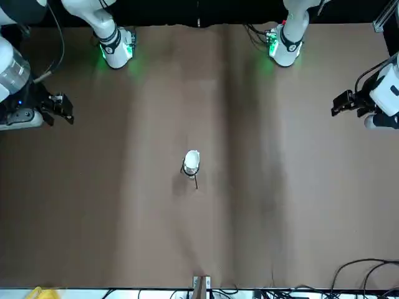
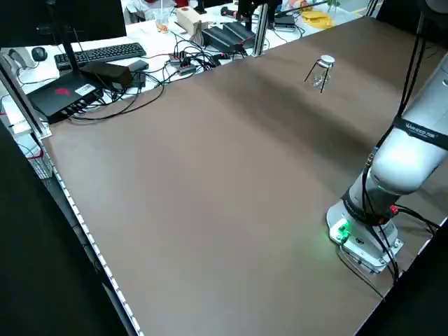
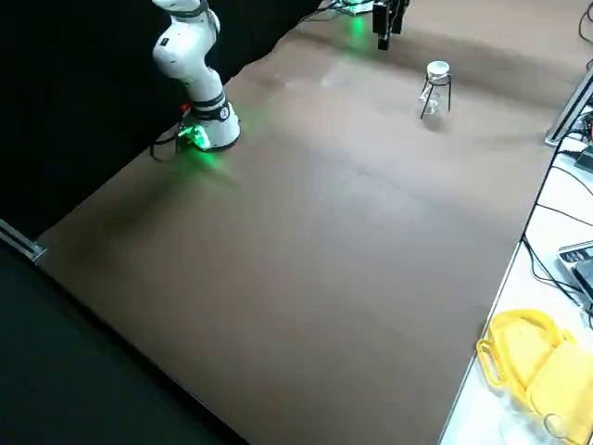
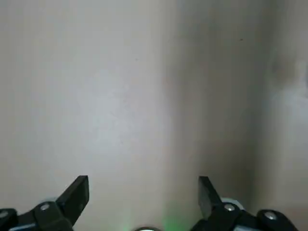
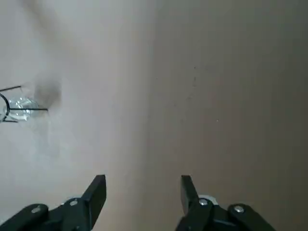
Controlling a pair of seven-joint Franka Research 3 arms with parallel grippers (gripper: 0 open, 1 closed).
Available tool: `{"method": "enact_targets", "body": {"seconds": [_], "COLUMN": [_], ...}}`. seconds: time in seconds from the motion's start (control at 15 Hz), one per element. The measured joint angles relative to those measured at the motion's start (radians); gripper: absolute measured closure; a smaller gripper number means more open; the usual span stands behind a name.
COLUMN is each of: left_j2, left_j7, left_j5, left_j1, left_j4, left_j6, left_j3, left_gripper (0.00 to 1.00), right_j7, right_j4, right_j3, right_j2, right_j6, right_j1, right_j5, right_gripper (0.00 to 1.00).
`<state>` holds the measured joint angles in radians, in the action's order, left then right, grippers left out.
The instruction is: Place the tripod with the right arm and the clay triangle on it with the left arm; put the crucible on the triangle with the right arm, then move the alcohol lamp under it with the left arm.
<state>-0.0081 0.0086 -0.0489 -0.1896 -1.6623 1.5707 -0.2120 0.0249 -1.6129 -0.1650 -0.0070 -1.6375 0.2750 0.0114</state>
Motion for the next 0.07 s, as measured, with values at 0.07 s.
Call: {"method": "enact_targets", "body": {"seconds": [0.07], "left_j2": [0.000], "left_j7": [0.000], "left_j5": [0.017], "left_j1": [0.001], "left_j4": [0.002], "left_j6": [0.000], "left_j3": [0.000], "left_gripper": [0.00], "right_j7": [-0.010], "right_j4": [-0.009], "right_j3": [0.000], "right_j2": [-0.004], "right_j6": [0.000], "right_j1": [-0.002], "right_j5": [0.000], "right_gripper": [0.29]}}
